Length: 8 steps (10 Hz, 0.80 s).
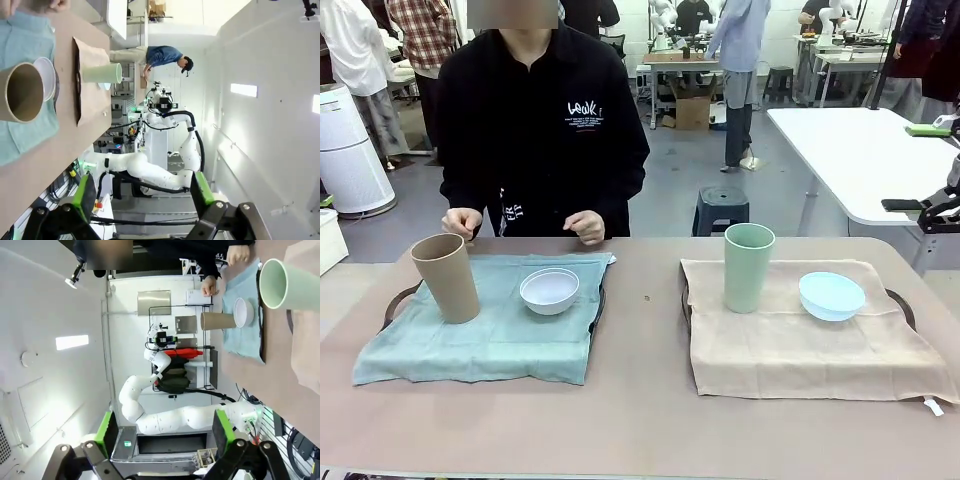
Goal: Set up a tray with a mat and arrange the tableware.
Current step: Place the Picnic Bowl and Reusable plastic cup back onto the Handle tray in front of the human's position.
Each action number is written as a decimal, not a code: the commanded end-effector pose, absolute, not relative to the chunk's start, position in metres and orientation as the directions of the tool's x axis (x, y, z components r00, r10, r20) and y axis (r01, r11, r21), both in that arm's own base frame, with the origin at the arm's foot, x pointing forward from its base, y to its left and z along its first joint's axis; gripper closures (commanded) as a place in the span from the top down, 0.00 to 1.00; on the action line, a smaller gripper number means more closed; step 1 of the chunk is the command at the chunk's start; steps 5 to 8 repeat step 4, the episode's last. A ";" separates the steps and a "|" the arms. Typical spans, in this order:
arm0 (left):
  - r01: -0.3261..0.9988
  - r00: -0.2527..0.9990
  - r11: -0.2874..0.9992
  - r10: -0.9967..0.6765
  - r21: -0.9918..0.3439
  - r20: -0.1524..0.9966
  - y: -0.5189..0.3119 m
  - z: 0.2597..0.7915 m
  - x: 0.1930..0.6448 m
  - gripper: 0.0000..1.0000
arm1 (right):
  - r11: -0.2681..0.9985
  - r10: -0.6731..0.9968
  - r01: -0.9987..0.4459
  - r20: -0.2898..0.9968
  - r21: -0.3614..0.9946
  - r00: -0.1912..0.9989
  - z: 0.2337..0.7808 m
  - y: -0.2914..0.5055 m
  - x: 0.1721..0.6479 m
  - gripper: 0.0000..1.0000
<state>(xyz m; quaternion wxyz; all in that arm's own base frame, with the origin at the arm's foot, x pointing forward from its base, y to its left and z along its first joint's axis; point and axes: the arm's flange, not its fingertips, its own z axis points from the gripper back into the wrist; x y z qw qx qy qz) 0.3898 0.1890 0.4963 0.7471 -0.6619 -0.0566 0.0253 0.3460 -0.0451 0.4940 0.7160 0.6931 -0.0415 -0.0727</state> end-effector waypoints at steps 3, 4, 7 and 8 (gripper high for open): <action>0.066 0.994 0.106 0.075 -0.992 0.074 0.180 0.501 0.389 1.00 | 0.030 -0.179 0.035 -0.029 0.999 0.983 0.513 -0.039 0.341 1.00; 0.066 0.994 0.106 0.075 -0.992 0.074 0.180 0.501 0.389 1.00 | 0.030 -0.179 0.035 -0.029 0.999 0.983 0.513 -0.039 0.341 1.00; 0.066 0.994 0.106 0.075 -0.992 0.074 0.180 0.501 0.389 1.00 | 0.030 -0.179 0.035 -0.029 0.999 0.983 0.513 -0.039 0.341 1.00; 0.066 0.994 0.106 0.075 -0.992 0.074 0.180 0.501 0.389 1.00 | 0.030 -0.179 0.035 -0.029 0.999 0.983 0.513 -0.039 0.341 1.00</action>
